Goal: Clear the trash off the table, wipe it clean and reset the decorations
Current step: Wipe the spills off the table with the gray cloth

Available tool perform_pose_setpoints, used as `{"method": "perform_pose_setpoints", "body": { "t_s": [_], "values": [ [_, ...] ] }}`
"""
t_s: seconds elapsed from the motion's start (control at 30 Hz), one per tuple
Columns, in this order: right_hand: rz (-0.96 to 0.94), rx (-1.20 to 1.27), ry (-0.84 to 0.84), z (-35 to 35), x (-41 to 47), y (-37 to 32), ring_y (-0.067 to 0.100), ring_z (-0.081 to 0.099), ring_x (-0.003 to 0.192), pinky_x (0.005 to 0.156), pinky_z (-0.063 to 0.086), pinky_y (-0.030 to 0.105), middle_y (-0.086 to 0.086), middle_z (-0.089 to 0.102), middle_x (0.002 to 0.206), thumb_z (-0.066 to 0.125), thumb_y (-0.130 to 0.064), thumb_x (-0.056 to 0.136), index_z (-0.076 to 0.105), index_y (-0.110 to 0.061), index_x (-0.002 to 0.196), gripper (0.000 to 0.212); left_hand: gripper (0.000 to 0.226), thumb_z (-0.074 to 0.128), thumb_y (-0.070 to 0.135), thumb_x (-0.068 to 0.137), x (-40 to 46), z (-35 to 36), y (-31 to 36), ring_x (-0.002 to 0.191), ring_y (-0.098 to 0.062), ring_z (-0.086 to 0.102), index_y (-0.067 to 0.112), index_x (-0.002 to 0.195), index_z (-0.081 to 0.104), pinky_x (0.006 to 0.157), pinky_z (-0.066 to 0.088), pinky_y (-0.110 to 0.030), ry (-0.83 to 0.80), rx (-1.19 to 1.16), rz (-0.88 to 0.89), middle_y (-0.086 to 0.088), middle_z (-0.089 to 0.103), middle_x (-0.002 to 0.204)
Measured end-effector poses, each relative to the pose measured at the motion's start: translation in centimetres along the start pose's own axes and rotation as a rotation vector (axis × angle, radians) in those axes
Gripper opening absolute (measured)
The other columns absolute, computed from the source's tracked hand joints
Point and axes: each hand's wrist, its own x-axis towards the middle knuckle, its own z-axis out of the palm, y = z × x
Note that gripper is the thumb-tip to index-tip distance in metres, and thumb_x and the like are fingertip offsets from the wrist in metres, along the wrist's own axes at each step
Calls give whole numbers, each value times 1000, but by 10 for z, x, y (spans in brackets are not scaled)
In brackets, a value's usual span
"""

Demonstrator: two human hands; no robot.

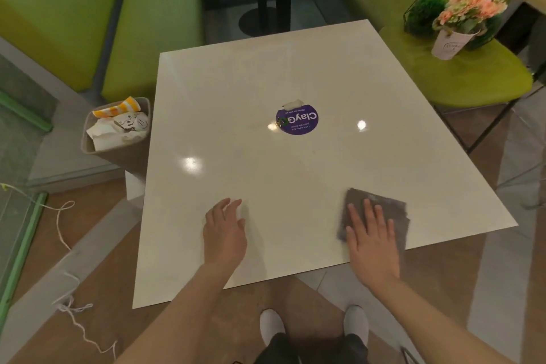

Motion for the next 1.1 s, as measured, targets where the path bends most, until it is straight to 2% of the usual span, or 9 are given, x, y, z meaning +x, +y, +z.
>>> {"method": "perform_pose_setpoints", "body": {
  "t_s": [0.2, 0.3, 0.37, 0.47, 0.53, 0.7, 0.83, 0.93, 1.1],
  "values": [
    [-307, 43, -79, 20, -14, -127, 27, 19, 148, 114, 13, 47, 4, 23, 160, 9, -44, 103, 30, -28, 152, 55, 47, 63, 20, 91, 10, 3, -9, 128, -35, 44, 10, 136, 52, 103, 41, -46, 29, 19, 51, -15, 50, 138],
    [-412, 12, -92, 25, -14, -136, 22, 17, 149, 115, 10, 44, 0, 22, 161, 21, -44, 103, 28, -33, 152, 51, 51, 62, 23, 92, 16, 6, -6, 133, -36, 42, 9, 139, 48, 109, 37, -49, 31, 64, 75, -16, 47, 142],
    [-383, 3, -84, 21, -8, -110, 17, 7, 151, 117, 6, 42, -5, 12, 163, 18, -45, 103, 20, -38, 153, 51, 55, 55, 30, 96, 19, 8, -1, 141, -33, 32, 11, 146, 39, 114, 28, -49, 1, 87, 35, -13, 38, 151],
    [-194, -16, -48, 7, 5, -50, 11, -20, 147, 120, -8, 38, -9, -13, 162, -4, -51, 96, -3, -42, 153, 57, 59, 34, 41, 103, 20, 10, 3, 149, -23, 8, 19, 154, 16, 120, 8, -41, -93, 151, -19, -2, 13, 162],
    [-80, -25, -58, -4, 16, -18, 10, -25, 145, 121, -9, 38, -8, -18, 162, -12, -52, 90, -11, -42, 150, 61, 60, 30, 44, 103, 20, 9, 2, 150, -22, 3, 20, 155, 11, 120, 6, -41, -114, 187, -18, 0, 8, 162],
    [60, 3, -26, -7, 25, -24, 18, -4, 151, 121, -2, 42, -3, -1, 164, -4, -51, 91, 3, -36, 153, 64, 61, 27, 45, 103, 21, 9, 2, 150, -21, -3, 23, 155, 5, 119, 1, -41, -162, 202, -49, 3, 2, 162],
    [-133, 19, -45, 7, 27, -95, 22, 10, 150, 118, 3, 44, 1, 15, 163, 12, -46, 98, 23, -31, 154, 59, 61, 26, 47, 102, 22, 10, 2, 150, -20, -3, 24, 155, 7, 119, 1, -41, -173, 187, -48, 4, 2, 162],
    [-281, 36, -68, 17, 31, -141, 23, 16, 149, 116, 7, 45, 1, 21, 161, 20, -44, 100, 30, -32, 152, 54, 61, 27, 50, 100, 20, 9, -1, 149, -22, 8, 22, 154, 19, 119, 8, -43, -90, 156, -25, 1, 14, 162],
    [-309, 24, -67, 14, 50, -116, 17, 9, 150, 119, -3, 38, -6, 11, 162, 16, -45, 100, 22, -37, 153, 54, 62, 25, 51, 101, 23, 6, -3, 149, -18, -5, 29, 155, 6, 119, 0, -38, -172, 181, -38, 6, 0, 162]
  ]
}}
